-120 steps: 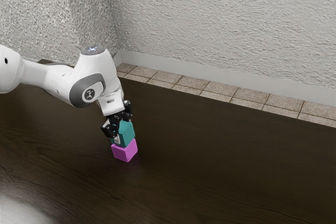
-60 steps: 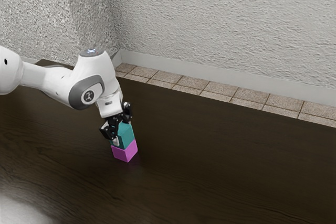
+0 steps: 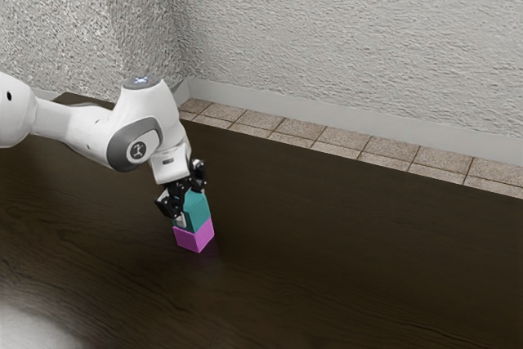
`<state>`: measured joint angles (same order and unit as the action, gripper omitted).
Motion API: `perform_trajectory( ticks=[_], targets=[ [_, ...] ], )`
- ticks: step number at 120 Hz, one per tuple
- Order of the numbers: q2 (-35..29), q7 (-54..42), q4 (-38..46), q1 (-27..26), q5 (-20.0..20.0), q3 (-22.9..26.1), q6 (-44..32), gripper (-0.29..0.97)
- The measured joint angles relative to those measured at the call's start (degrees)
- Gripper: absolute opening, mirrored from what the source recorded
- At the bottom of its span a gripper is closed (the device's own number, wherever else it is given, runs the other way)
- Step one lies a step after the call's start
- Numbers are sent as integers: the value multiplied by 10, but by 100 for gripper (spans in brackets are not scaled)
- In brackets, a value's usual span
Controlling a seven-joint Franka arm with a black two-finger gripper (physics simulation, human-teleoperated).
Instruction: Pick up the blue block with one arm, and put the blue block on the pink block with one arm
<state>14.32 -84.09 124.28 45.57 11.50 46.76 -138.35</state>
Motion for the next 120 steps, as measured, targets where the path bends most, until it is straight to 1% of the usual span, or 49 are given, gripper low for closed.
perform_trajectory(
  ticks=[16,36,68,92,104,108,110,120],
  targets=[
    [-3,0,5,7,-12,0,0,37],
    [-3,1,6,9,-17,0,-1,38],
    [-3,-2,6,9,-18,0,4,57],
    [-12,-3,6,9,-18,0,7,64],
    [-32,-3,6,16,-20,1,13,65],
    [-50,-4,3,19,-27,2,17,66],
    [-68,-4,-9,21,-37,3,24,66],
    [-154,-11,-108,28,-102,8,94,67]
  ],
)
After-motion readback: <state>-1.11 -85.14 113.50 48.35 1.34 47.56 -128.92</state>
